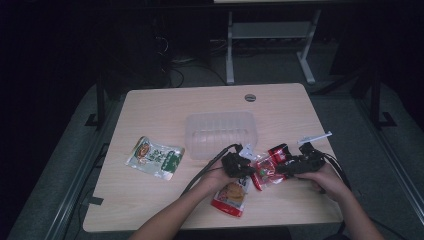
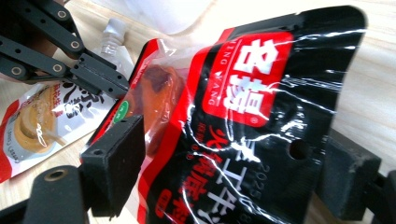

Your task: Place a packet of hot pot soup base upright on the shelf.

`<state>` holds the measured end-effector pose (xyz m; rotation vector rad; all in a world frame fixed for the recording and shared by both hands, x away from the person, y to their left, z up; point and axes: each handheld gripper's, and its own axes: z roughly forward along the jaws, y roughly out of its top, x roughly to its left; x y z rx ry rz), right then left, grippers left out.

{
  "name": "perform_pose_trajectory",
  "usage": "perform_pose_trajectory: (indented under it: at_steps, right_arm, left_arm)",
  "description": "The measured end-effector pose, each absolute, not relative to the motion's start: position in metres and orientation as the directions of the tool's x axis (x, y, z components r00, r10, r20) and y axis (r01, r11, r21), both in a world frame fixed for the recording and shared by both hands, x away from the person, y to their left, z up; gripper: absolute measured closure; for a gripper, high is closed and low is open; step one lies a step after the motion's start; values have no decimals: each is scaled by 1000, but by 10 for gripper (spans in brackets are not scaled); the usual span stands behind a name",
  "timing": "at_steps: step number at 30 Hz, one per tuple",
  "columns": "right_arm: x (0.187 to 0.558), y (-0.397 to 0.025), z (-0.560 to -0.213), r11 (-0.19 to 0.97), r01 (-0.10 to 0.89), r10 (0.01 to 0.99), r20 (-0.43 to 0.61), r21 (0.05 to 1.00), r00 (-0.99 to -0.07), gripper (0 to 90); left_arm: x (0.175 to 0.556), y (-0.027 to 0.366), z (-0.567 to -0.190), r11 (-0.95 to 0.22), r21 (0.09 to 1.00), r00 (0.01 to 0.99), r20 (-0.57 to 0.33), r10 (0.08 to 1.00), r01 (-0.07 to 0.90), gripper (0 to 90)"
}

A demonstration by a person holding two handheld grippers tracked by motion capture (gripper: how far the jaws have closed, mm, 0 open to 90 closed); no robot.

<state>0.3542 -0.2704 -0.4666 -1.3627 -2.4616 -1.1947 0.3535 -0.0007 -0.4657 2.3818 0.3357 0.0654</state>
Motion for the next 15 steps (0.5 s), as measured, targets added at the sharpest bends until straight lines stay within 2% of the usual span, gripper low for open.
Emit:
perform_pose_trajectory:
  at_steps: [4,14,15]
  right_arm:
    - [353,-271,-462,293,738,687,402,608,-605,249]
    - [343,-272,-440,298,657,694,316,692,-647,577]
    - [343,-272,-440,298,657,694,316,692,-647,577]
  left_arm:
    - [353,-1,-466,-708,670,965,-46,258,221,900]
    - [354,-1,-465,-709,671,965,-40,257,217,900]
    - [354,-1,-465,-709,671,965,-40,257,217,900]
